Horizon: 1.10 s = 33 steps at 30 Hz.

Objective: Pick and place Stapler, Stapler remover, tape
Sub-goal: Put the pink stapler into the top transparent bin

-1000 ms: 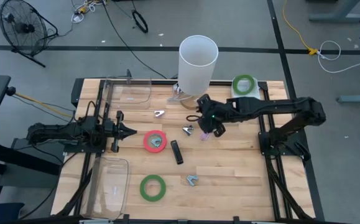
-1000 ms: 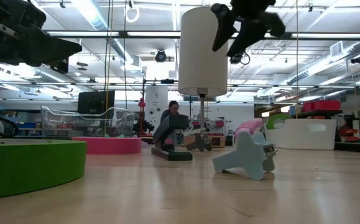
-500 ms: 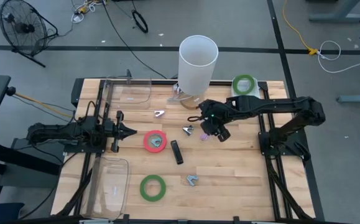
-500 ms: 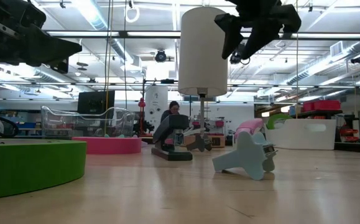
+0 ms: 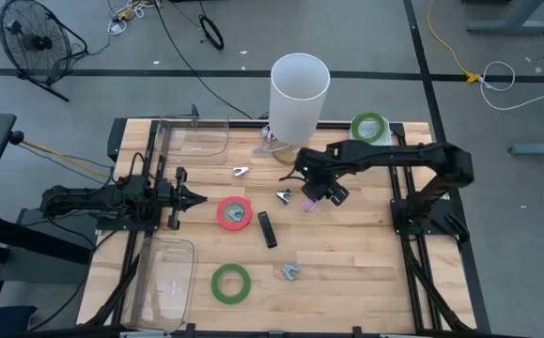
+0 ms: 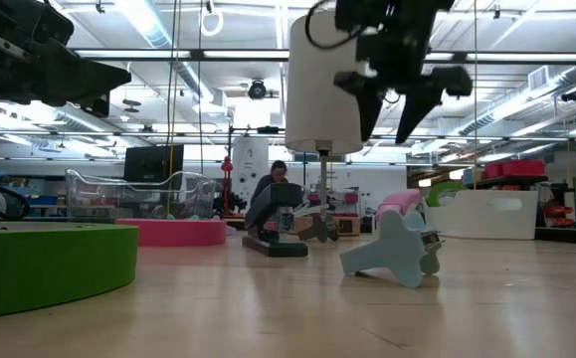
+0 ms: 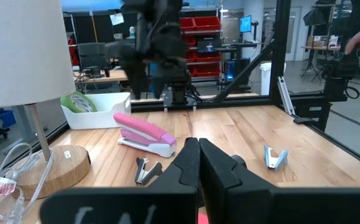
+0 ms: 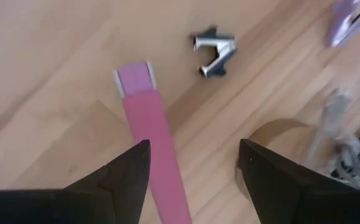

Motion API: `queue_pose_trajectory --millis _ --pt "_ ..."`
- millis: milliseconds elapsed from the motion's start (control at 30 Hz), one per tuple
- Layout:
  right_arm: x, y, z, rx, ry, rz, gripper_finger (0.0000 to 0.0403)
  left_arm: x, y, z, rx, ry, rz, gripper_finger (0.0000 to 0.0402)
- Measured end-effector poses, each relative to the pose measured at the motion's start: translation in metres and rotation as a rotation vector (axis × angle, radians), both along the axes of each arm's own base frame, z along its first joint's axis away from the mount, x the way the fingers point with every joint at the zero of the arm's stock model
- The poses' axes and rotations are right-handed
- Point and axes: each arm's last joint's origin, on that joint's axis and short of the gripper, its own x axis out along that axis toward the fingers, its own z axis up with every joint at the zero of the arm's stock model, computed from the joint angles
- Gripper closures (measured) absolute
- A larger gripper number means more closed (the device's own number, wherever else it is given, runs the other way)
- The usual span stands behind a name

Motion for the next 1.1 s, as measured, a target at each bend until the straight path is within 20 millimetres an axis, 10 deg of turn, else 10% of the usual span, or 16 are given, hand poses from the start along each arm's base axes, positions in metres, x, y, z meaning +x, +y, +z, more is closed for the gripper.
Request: queue_pose_trajectory --millis 1100 --pt "0.003 -0.018 -0.093 -0.088 0.259 -0.052 0.0137 0.000 0.000 0.000 0.000 0.000 0.000 0.0399"
